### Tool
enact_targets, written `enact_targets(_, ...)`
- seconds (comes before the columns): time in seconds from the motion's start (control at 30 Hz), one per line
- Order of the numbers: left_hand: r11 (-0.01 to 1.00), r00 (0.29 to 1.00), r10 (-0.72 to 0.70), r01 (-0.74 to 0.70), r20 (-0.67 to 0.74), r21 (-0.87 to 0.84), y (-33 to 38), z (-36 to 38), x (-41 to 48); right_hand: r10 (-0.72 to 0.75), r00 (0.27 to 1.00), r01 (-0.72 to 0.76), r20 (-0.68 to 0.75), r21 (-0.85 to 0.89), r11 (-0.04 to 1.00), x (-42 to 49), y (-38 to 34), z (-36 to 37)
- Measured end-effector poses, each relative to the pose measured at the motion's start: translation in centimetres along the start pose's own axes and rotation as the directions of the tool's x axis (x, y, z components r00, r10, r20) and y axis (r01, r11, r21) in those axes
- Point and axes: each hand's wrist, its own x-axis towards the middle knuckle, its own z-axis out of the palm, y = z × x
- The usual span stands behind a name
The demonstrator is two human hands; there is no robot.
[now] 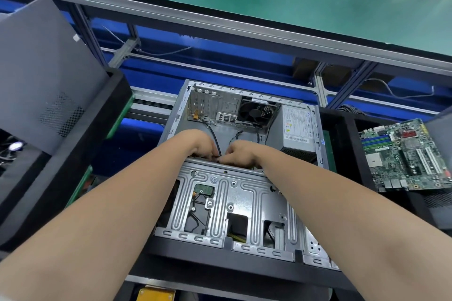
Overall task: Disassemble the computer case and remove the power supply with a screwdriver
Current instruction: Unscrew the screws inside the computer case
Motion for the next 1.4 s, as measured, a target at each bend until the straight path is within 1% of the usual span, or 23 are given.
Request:
enact_targets(0.07, 0.988, 0.996, -0.014, 0.001, -0.084, -0.155, -0.5, 0.1, 0.7, -0.016, 0.998, 0.023, -0.057, 0.130, 0.991, -0.2, 0.4, 0.0)
enact_targets(0.1, 0.966, 0.994, -0.030, 0.003, -0.101, -0.257, -0.7, 0.3, 1.0, -0.026, 0.995, 0.046, -0.092, 0.227, 0.973, -0.2, 0.4, 0.1)
enact_targets(0.17, 0.901, 0.996, -0.028, -0.012, -0.087, -0.434, -0.6, 0.5, 1.2, -0.019, 0.983, 0.091, -0.181, 0.395, 0.914, -0.3, 0.4, 0.0)
enact_targets(0.27, 0.802, 0.997, 0.030, -0.063, -0.065, -0.594, -0.3, 0.5, 0.6, 0.026, 0.961, 0.137, -0.274, 0.560, 0.817, -0.5, 0.3, -0.3)
enact_targets(0.3, 0.753, 0.997, 0.055, -0.078, -0.056, -0.653, -0.2, 0.6, 0.5, 0.039, 0.955, 0.155, -0.294, 0.608, 0.778, -0.6, 0.2, -0.4)
enact_targets(0.37, 0.583, 0.995, 0.089, -0.090, -0.046, -0.807, -0.1, 0.6, 0.4, 0.055, 0.937, 0.202, -0.344, 0.665, 0.719, -0.8, 0.3, -0.5)
enact_targets(0.43, 0.458, 0.988, 0.103, -0.150, -0.115, -0.876, 0.0, 0.6, 0.2, 0.057, 0.913, 0.267, -0.404, 0.696, 0.667, -0.9, 0.2, -0.5)
enact_targets(0.57, 0.246, 0.943, 0.168, -0.321, -0.286, -0.915, 0.0, -0.3, -0.3, 0.087, 0.887, 0.365, -0.453, 0.804, 0.469, -1.2, -0.3, -0.9)
enact_targets(0.6, 0.213, 0.933, 0.183, -0.346, -0.310, -0.914, -0.2, -0.5, -0.6, 0.094, 0.882, 0.386, -0.462, 0.822, 0.418, -1.3, -0.5, -1.1)
enact_targets(0.67, 0.189, 0.922, 0.212, -0.365, -0.325, -0.912, -0.4, -0.7, -1.1, 0.100, 0.870, 0.421, -0.483, 0.833, 0.359, -1.7, -0.7, -1.5)
enact_targets(0.73, 0.174, 0.925, 0.210, -0.353, -0.316, -0.919, -0.4, -1.1, -1.6, 0.114, 0.845, 0.455, -0.522, 0.815, 0.358, -2.3, -0.9, -1.8)
enact_targets(0.8, 0.198, 0.936, 0.185, -0.332, -0.298, -0.922, -0.3, -1.5, -2.2, 0.129, 0.808, 0.504, -0.575, 0.788, 0.354, -3.1, -1.1, -2.1)
enact_targets(0.83, 0.240, 0.942, 0.186, -0.318, -0.278, -0.917, -0.3, -1.8, -2.6, 0.132, 0.791, 0.533, -0.598, 0.778, 0.332, -3.5, -1.2, -2.2)
enact_targets(0.9, 0.370, 0.950, 0.203, -0.300, -0.239, -0.879, -0.3, -2.3, -3.4, 0.155, 0.763, 0.584, -0.628, 0.772, 0.252, -4.6, -1.3, -2.7)
enact_targets(0.93, 0.423, 0.947, 0.209, -0.312, -0.244, -0.851, -0.3, -2.4, -3.7, 0.179, 0.751, 0.604, -0.635, 0.771, 0.200, -5.1, -1.2, -3.0)
enact_targets(0.97, 0.439, 0.938, 0.211, -0.343, -0.275, -0.830, -0.2, -2.5, -3.9, 0.202, 0.742, 0.621, -0.640, 0.769, 0.152, -5.6, -1.1, -3.4)
enact_targets(1.0, 0.422, 0.923, 0.207, -0.383, -0.324, -0.822, 0.1, -2.6, -4.1, 0.220, 0.734, 0.634, -0.642, 0.764, 0.114, -6.3, -0.8, -3.6)
enact_targets(1.03, 0.384, 0.906, 0.194, -0.422, -0.375, -0.821, 0.4, -2.7, -4.3, 0.235, 0.729, 0.644, -0.643, 0.761, 0.083, -6.9, -0.5, -3.8)
enact_targets(1.1, 0.268, 0.883, 0.156, -0.469, -0.443, -0.841, 1.5, -2.6, -4.8, 0.266, 0.723, 0.657, -0.637, 0.753, 0.018, -8.4, 0.6, -3.9)
enact_targets(1.17, 0.116, 0.874, 0.134, -0.482, -0.467, -0.868, 3.0, -2.3, -5.2, 0.292, 0.718, 0.668, -0.631, 0.743, -0.037, -9.9, 1.9, -3.7)
enact_targets(1.23, -0.007, 0.869, 0.136, -0.478, -0.475, -0.878, 5.0, -1.8, -5.4, 0.312, 0.710, 0.679, -0.631, 0.732, -0.065, -11.5, 3.5, -3.5)
enact_targets(1.3, -0.084, 0.860, 0.154, -0.479, -0.486, -0.874, 7.6, -1.1, -5.7, 0.318, 0.706, 0.685, -0.633, 0.724, -0.079, -13.2, 5.1, -3.0)
enact_targets(1.4, -0.138, 0.838, 0.198, -0.489, -0.508, -0.861, 12.0, 0.5, -5.9, 0.338, 0.686, 0.698, -0.644, 0.714, -0.057, -15.9, 7.6, -2.2)
